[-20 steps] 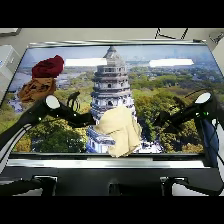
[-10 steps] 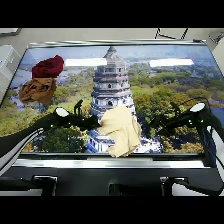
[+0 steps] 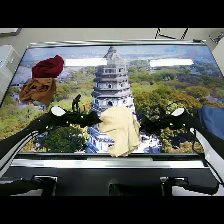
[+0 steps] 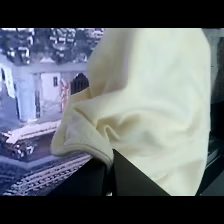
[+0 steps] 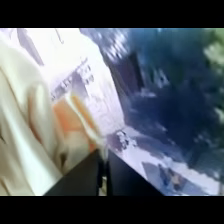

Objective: Fold the clothes and pants, and hang the long-sleeved shirts on hangers.

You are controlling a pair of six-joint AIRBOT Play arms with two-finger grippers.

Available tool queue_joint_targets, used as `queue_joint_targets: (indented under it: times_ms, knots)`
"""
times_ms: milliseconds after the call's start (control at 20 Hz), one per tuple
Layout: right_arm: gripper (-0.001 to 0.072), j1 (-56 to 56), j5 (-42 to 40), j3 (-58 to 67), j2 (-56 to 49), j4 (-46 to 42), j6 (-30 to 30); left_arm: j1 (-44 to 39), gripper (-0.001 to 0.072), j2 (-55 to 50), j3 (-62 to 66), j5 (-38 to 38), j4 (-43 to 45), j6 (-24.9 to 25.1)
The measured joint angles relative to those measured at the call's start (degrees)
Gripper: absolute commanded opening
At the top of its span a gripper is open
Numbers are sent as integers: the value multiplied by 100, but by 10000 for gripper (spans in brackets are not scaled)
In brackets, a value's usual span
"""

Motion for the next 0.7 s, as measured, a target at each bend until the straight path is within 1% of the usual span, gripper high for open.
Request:
queue_joint_targets:
  times_ms: [150, 300, 450, 600, 700]
  knots:
    - [39, 138, -11, 295, 63, -83, -39, 146, 22, 348, 39, -7, -11, 63]
    - [40, 186, 168, 1178, 437, -667, -92, 494, 22, 953, 404, -9, -13, 302]
    - [41, 203, 247, 2601, 962, -1799, 273, 957, 22, 1755, 1241, -7, -15, 516]
    - [41, 208, 280, 4166, 1528, -3202, 780, 1449, 22, 2579, 2260, -7, -28, 702]
    - [41, 208, 282, 4942, 1932, -3941, 1023, 1794, 22, 3115, 2800, -7, 31, 785]
